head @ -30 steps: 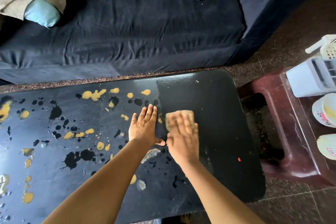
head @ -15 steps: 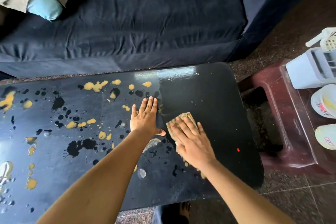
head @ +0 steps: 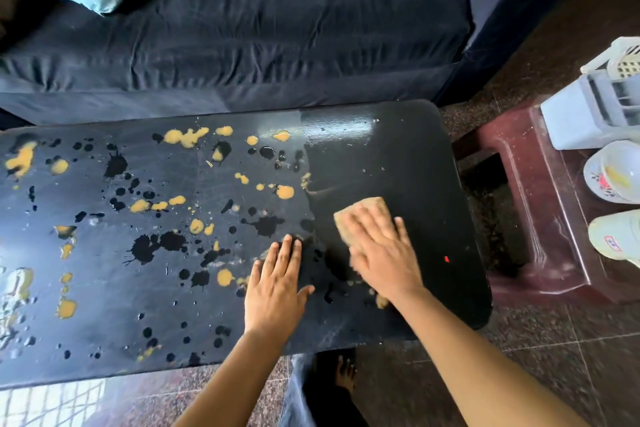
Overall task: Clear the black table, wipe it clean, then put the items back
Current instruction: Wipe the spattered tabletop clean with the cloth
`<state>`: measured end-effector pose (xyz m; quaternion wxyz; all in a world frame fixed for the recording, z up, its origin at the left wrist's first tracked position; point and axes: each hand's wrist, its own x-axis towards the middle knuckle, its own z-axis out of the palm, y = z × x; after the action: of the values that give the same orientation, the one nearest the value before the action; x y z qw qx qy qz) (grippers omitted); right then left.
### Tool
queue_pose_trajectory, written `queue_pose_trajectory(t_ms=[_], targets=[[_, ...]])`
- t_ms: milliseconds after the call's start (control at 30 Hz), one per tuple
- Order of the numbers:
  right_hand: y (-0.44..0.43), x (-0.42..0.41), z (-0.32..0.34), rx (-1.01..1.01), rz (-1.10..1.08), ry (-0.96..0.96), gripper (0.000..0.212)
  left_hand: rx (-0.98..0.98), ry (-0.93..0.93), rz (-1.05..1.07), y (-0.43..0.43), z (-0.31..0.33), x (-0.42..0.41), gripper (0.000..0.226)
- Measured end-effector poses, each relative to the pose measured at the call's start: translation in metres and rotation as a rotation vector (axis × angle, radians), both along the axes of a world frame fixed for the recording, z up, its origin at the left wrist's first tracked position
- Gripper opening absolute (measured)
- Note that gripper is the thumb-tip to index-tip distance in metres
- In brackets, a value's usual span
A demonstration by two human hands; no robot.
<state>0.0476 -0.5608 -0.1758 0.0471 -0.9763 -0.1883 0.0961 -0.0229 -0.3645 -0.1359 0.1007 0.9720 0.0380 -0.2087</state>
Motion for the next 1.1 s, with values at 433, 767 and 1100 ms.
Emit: queue_pose_trajectory(t_ms=[433, 767, 1100], targets=[[-0.008, -0.039, 0.000, 0.010, -0.228, 0.027, 0.065, 0.080, 0.083, -0.037, -0.004, 0.000, 0.006, 0.076], [0.002, -0.064, 0.001, 0.013, 0.054, 0.011, 0.067, 0.072, 0.108, -0.024, -0.003, -0.002, 0.005, 0.075], [0.030, -0.103, 0.005, 0.114, -0.016, 0.013, 0.065, 0.090, 0.117, -0.024, -0.004, -0.004, 0.004, 0.073]])
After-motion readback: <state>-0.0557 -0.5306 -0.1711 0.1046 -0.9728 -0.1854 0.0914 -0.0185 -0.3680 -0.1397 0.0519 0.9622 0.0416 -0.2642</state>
